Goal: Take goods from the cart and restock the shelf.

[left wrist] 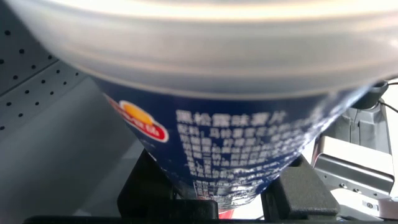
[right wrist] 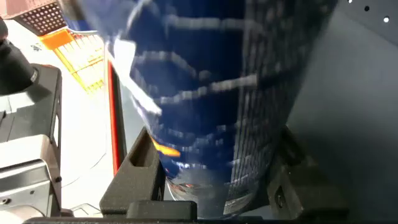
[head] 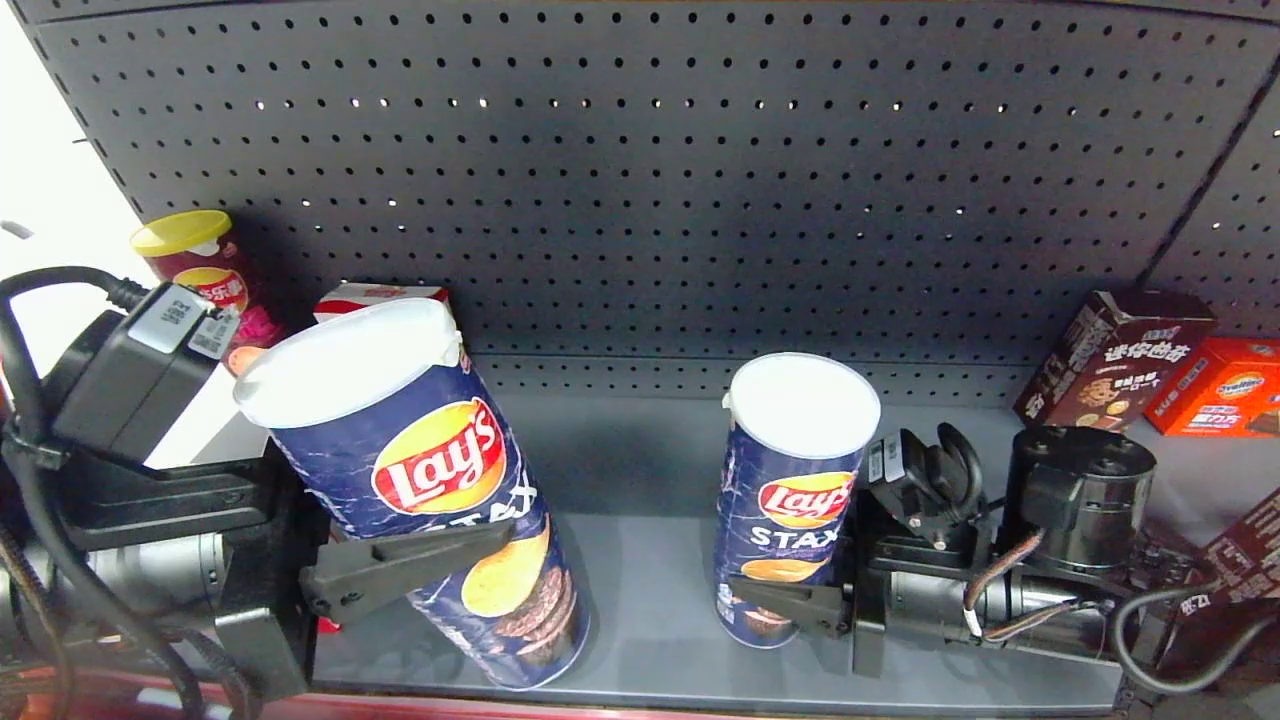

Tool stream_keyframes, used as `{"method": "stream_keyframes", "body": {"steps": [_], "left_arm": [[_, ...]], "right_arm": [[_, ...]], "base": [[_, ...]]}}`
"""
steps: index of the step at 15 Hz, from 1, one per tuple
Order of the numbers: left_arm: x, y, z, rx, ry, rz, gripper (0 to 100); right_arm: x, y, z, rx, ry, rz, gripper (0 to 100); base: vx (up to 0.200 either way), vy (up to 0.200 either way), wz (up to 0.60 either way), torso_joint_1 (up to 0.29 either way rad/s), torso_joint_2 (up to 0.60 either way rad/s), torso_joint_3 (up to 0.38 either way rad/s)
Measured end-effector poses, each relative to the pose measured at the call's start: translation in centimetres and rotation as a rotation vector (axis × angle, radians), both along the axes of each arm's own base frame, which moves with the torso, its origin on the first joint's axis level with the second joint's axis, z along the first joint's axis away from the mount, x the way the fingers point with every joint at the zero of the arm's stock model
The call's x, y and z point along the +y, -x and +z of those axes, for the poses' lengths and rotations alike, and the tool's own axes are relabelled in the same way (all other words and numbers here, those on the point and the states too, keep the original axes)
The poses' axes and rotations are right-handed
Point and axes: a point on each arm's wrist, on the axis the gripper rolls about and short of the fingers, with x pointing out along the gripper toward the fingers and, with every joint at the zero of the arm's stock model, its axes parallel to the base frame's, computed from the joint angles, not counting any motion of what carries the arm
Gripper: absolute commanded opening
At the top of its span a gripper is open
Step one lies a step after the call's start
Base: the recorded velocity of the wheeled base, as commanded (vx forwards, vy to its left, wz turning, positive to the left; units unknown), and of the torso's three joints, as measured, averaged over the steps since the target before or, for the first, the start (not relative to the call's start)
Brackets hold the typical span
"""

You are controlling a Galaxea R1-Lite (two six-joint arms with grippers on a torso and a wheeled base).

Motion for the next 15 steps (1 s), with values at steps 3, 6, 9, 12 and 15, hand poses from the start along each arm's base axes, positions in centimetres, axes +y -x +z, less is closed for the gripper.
{"method": "stream_keyframes", "body": {"steps": [3,6,9,12,15], "left_arm": [[0.0,0.0,0.0,-0.001,0.001,0.001,0],[0.0,0.0,-0.1,0.003,-0.001,0.000,0],[0.0,0.1,-0.1,0.004,-0.001,0.001,0],[0.1,0.2,0.0,0.000,0.000,0.000,0],[0.1,0.2,-0.1,-0.001,0.001,0.000,0]], "right_arm": [[0.3,0.2,-0.5,0.009,0.019,-0.029,0],[0.3,0.5,-0.8,0.016,0.029,-0.043,100],[0.1,0.7,-0.8,0.019,0.036,-0.065,100],[-0.7,1.7,-0.2,0.000,0.023,-0.069,100],[-2.4,3.0,1.1,-0.037,-0.001,-0.115,100]], "base": [[0.000,0.000,0.00,0.000,0.00,0.000],[0.000,0.000,0.00,0.000,0.00,0.000],[0.000,0.000,0.00,0.000,0.00,0.000],[0.000,0.000,0.00,0.000,0.00,0.000],[0.000,0.000,0.00,0.000,0.00,0.000]]}}
